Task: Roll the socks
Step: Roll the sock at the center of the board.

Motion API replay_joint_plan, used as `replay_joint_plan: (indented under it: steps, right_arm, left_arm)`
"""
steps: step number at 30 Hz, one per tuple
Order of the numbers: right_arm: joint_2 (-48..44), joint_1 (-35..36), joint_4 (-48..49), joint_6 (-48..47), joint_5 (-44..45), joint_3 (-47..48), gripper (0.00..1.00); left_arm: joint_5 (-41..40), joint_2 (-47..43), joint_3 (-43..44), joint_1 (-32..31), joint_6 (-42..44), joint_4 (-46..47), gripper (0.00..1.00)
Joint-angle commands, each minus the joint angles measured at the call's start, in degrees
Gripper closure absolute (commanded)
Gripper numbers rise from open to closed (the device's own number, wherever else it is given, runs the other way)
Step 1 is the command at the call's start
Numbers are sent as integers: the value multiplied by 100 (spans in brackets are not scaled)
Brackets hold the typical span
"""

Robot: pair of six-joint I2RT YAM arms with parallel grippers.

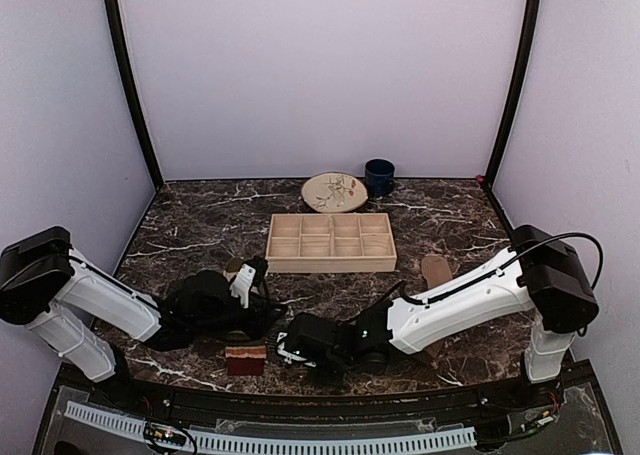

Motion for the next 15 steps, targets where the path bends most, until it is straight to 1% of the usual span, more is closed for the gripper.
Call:
replay_joint_plan:
  steps: [1,8,15]
  right_arm:
    - [45,-152,-42,113,-433,42,99]
    - [37,-224,-158,141,-689,161,99]
    - [83,-400,-310,105,-1113,337,99]
  left_arm:
    - [-298,-603,-480,20,39,133,69]
    - [-231,-1109,-1037,12,12,214,69]
    - [-18,-1203,-1176,-165,218,122,69]
